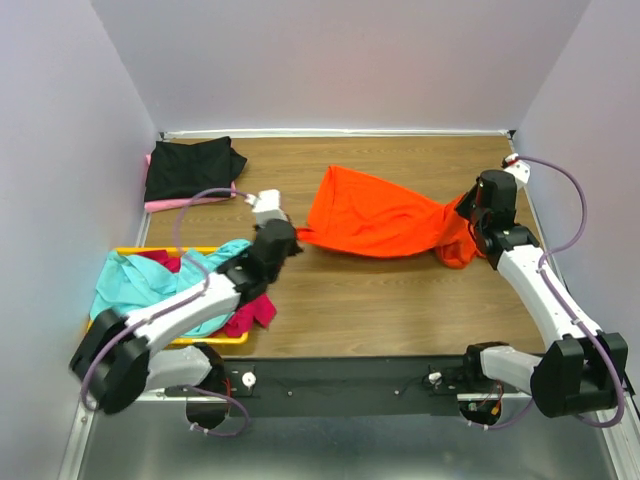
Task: Fold and stack the t-shirts
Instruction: Flatten the tshirt out
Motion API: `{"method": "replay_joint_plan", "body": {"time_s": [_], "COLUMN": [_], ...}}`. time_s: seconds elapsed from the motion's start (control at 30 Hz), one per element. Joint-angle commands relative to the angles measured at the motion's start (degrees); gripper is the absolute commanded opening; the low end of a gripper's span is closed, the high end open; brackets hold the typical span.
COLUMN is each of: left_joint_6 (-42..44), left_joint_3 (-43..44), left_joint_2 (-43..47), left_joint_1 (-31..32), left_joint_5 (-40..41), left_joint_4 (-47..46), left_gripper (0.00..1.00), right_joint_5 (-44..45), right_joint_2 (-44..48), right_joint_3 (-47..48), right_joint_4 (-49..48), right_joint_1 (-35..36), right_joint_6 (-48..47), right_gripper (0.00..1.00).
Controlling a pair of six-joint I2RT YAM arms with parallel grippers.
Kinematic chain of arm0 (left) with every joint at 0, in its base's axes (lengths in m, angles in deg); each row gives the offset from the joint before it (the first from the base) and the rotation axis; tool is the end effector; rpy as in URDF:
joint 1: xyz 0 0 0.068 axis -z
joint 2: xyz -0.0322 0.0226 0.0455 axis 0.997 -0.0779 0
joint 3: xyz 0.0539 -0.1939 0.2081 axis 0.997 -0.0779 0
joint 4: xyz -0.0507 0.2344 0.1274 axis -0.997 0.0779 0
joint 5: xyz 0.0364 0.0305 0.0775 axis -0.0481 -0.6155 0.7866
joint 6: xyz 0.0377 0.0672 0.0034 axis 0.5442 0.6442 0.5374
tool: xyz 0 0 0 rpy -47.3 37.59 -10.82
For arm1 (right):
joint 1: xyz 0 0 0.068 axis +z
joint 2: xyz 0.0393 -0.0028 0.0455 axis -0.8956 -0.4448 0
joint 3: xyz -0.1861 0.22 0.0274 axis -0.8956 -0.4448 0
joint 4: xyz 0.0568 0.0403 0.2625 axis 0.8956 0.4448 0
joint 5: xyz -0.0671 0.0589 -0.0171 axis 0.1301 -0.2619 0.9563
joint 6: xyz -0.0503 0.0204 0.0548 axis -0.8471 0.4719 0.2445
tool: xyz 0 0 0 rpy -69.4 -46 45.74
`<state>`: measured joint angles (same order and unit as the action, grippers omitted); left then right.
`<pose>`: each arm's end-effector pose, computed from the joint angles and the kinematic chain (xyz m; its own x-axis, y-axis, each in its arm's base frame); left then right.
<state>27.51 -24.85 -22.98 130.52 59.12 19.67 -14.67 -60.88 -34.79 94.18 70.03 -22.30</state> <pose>0.2280 -0.1822 0.2298 -0.4638 -0.2812 -0.8401 0.0364 0.9415 -0.3351 0.2921 0.0120 0.2946 -0.3048 0.4329 -0.8484 0.3737 0.8737 0.3115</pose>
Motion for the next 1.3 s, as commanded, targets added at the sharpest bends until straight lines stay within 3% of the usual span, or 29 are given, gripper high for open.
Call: {"method": "replay_joint_plan", "body": {"time_s": [0.0,0.17,0.37,0.53,0.83,1.27], "left_joint_6": [5.65,8.56,8.12,8.56,12.68,11.55], "left_joint_3": [-4.59,-1.87,-1.0,5.58,23.86,29.85], "left_joint_2": [10.94,10.61,7.53,7.61,16.12,31.25], "left_joint_1": [-12.86,-22.3,-30.04,-30.49,-30.49,-30.31], "left_joint_5": [-5.36,-11.6,-23.81,-28.04,-31.73,-37.18], "left_joint_4": [-12.87,-12.81,-17.29,-15.46,-7.73,-4.38], "left_gripper": [0.0,0.0,0.0,0.0,0.0,0.0], "right_joint_5": [-3.31,-4.99,-5.69,-5.34,-9.38,-14.84], "right_joint_2": [-2.16,-3.31,1.78,5.74,10.4,22.09], "right_joint_3": [3.55,3.46,4.25,9.6,25.85,47.04], "right_joint_4": [-0.94,-0.94,-0.25,1.86,4.68,9.95], "right_joint_1": [-0.55,-0.46,-0.46,-0.46,-0.55,-0.55], "right_joint_6": [-1.57,-1.48,-1.66,-3.23,-6.66,-9.83], "right_gripper": [0.01,0.01,0.01,0.0,0.01,0.01]}}
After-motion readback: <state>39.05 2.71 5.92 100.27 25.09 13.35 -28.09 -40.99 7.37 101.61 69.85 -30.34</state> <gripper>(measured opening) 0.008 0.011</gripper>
